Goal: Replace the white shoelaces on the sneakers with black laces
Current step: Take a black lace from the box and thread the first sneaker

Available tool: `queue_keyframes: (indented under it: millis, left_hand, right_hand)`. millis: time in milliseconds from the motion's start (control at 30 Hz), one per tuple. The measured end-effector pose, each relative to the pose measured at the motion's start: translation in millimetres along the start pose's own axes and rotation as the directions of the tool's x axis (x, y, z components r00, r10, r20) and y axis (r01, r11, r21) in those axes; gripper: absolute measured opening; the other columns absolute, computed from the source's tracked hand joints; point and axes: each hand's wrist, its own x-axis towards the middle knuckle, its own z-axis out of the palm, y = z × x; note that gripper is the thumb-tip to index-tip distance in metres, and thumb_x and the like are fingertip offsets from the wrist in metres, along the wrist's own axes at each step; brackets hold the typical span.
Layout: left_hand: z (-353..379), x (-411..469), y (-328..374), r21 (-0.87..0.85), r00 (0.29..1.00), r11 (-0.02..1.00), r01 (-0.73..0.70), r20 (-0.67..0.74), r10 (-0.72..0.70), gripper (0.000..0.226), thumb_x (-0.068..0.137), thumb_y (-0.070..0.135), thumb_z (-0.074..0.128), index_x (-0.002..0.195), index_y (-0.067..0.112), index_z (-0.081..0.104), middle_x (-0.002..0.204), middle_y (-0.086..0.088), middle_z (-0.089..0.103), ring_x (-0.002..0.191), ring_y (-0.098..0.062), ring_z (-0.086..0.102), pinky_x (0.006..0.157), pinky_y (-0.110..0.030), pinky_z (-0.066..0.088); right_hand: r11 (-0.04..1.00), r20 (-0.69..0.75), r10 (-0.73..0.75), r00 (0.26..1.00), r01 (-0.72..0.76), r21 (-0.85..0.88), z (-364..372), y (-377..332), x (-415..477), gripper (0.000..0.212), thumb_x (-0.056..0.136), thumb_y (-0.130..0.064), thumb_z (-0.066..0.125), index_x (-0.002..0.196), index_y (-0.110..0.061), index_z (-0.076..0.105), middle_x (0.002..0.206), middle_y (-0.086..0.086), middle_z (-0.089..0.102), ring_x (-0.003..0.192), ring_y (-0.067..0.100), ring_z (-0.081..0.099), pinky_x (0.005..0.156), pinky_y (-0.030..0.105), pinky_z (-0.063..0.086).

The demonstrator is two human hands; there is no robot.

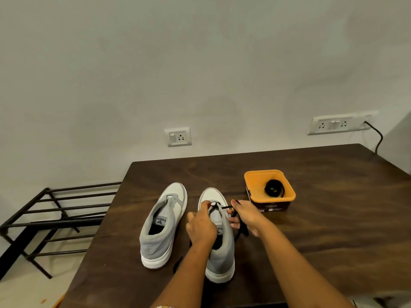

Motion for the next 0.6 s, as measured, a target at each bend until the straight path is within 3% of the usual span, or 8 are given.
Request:
queue_keyframes:
  millis: [100,200,267,367,433,500,600]
  left_hand:
    - [0,6,-11,-0.084,1.0,0.996,-0.007,-0.002,0.007,0.037,0.09,0.012,0.046,0.123,0.028,0.051,0.121,0.001,0.058,0.115,-0.022,0.044,0.091,-0.033,0.041]
    - [-5,13,-20,-0.237,0.996,0.969,0.064,0.077,-0.047,0.03,0.083,0.033,0.064,0.111,0.025,0.057,0.116,-0.002,0.06,0.105,-0.02,0.056,0.092,-0.037,0.049]
    - [-11,16,-19,-0.249,0.987,0.963,0.098,0.145,-0.063,0.031,0.079,0.042,0.067,0.106,0.028,0.059,0.113,0.0,0.061,0.103,-0.02,0.059,0.091,-0.04,0.05]
    - [-22,16,-10,-0.189,0.994,0.978,0.088,0.074,-0.075,0.015,0.08,0.039,0.065,0.095,0.038,0.062,0.115,0.004,0.061,0.11,-0.021,0.056,0.095,-0.042,0.046]
    - [-32,14,2,-0.3,0.998,0.954,0.021,0.061,-0.003,0.015,0.084,0.027,0.062,0.089,0.041,0.06,0.118,0.004,0.061,0.111,-0.02,0.056,0.097,-0.041,0.045]
    - [-42,7,19,-0.491,0.975,0.868,-0.065,0.154,0.159,0.031,0.086,0.009,0.059,0.095,0.039,0.059,0.12,0.003,0.06,0.107,-0.015,0.058,0.091,-0.03,0.049]
    - [-59,-12,49,-0.63,0.86,0.774,-0.059,0.361,0.36,0.041,0.089,-0.004,0.052,0.116,0.027,0.052,0.105,0.01,0.059,0.095,-0.002,0.055,0.074,-0.012,0.046]
  right_hand:
    - [0.961,-0.092,-0.143,0.985,0.115,-0.253,-10,-11,-6,0.033,0.102,-0.028,0.04,0.079,-0.011,0.056,0.071,0.004,0.053,0.056,0.013,0.051,0.048,0.024,0.043]
    - [0.828,-0.173,-0.378,0.909,0.249,-0.502,-19,-28,-11,0.035,0.102,-0.033,0.04,0.091,-0.015,0.07,0.074,0.0,0.056,0.069,0.014,0.052,0.062,0.029,0.041]
    - [0.769,-0.193,-0.485,0.853,0.311,-0.559,-20,-41,-19,0.037,0.101,-0.035,0.039,0.101,-0.017,0.072,0.077,-0.001,0.058,0.078,0.013,0.052,0.068,0.03,0.04]
    - [0.824,-0.198,-0.518,0.832,0.424,-0.377,-12,-59,-36,0.034,0.102,-0.031,0.04,0.102,-0.013,0.069,0.063,-0.007,0.046,0.058,0.006,0.042,0.055,0.021,0.033]
    - [0.859,-0.131,-0.5,0.856,0.472,-0.198,-4,-68,-47,0.033,0.102,-0.025,0.041,0.108,-0.007,0.068,0.065,-0.004,0.047,0.052,0.006,0.039,0.051,0.019,0.034]
    - [0.844,-0.04,-0.525,0.85,0.514,-0.151,3,-75,-59,0.03,0.102,-0.021,0.042,0.111,-0.007,0.067,0.069,-0.002,0.051,0.047,0.005,0.037,0.045,0.018,0.032]
    - [0.833,0.057,-0.551,0.833,0.553,-0.025,12,-86,-74,0.026,0.102,-0.015,0.042,0.109,-0.011,0.066,0.078,-0.001,0.061,0.045,0.004,0.034,0.044,0.017,0.031]
